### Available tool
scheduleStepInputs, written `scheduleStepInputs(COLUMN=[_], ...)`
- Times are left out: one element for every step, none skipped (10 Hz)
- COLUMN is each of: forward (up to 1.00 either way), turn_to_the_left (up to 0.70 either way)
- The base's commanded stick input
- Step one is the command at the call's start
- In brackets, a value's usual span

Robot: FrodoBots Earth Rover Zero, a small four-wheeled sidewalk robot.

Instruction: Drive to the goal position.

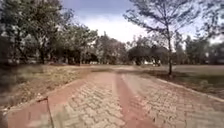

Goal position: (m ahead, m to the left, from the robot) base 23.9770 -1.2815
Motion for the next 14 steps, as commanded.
scheduleStepInputs(forward=[0.85,0.85,0.85,0.85,0.85,0.85,0.85,0.85,0.85,0.85,0.85,0.85,0.85,0.85], turn_to_the_left=[0.0,0.0,0.0,0.0,0.0,0.0,0.0,0.0,0.0,0.0,0.0,0.0,0.0,0.0])
